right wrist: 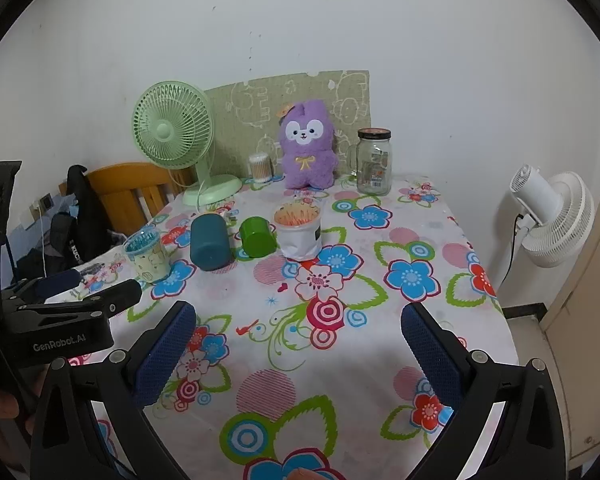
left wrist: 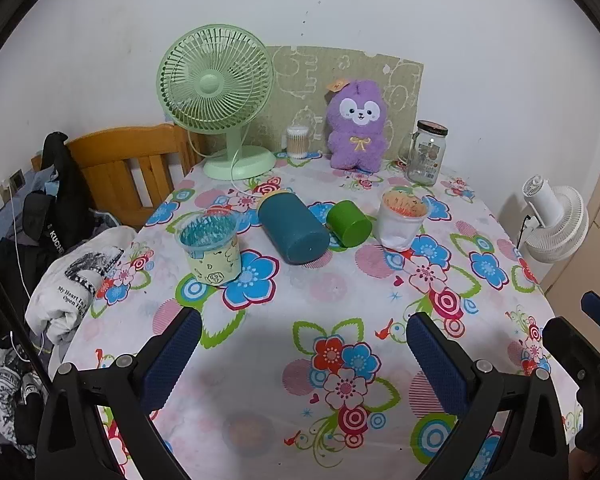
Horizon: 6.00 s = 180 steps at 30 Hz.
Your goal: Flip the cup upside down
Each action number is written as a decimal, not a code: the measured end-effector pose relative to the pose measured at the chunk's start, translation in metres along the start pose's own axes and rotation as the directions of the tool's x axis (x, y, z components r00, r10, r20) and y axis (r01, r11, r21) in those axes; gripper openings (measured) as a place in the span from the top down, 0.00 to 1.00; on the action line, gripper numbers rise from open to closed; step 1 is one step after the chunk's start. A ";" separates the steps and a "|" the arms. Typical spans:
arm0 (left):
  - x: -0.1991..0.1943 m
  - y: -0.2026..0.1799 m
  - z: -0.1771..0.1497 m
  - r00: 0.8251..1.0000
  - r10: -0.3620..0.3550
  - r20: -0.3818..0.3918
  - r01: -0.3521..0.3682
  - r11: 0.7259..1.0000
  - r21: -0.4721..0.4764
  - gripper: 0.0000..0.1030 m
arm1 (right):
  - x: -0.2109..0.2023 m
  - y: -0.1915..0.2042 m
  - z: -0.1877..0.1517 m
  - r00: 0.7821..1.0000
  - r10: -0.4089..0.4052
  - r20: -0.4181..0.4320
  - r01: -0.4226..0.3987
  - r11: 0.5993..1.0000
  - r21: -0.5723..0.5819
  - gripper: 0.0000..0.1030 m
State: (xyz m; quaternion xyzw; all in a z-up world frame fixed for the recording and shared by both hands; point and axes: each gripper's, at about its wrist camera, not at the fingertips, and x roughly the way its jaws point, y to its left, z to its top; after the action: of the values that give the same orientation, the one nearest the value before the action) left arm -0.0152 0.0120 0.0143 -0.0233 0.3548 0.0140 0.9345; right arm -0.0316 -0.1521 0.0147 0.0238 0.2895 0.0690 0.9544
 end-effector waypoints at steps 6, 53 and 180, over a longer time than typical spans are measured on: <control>0.009 0.002 -0.001 1.000 -0.010 -0.021 0.011 1.000 0.017 0.00 | 0.011 0.002 0.002 1.000 0.010 -0.012 -0.010 1.000 -0.013 0.00; 0.167 -0.047 0.066 0.992 -0.084 -0.095 0.120 0.872 0.475 0.00 | 0.250 -0.025 0.063 0.950 0.179 -0.257 -0.198 0.979 -0.053 0.12; 0.009 -0.091 -0.018 0.916 -0.279 -0.287 0.320 0.942 0.105 0.00 | 0.029 -0.124 -0.010 0.741 0.373 -0.558 -0.248 0.925 0.288 0.22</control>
State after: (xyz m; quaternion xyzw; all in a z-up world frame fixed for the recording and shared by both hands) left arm -0.0166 -0.0798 -0.0024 -0.0088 0.4701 -0.1595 0.8680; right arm 0.0015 -0.2699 -0.0205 0.1418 0.5753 0.2030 0.7795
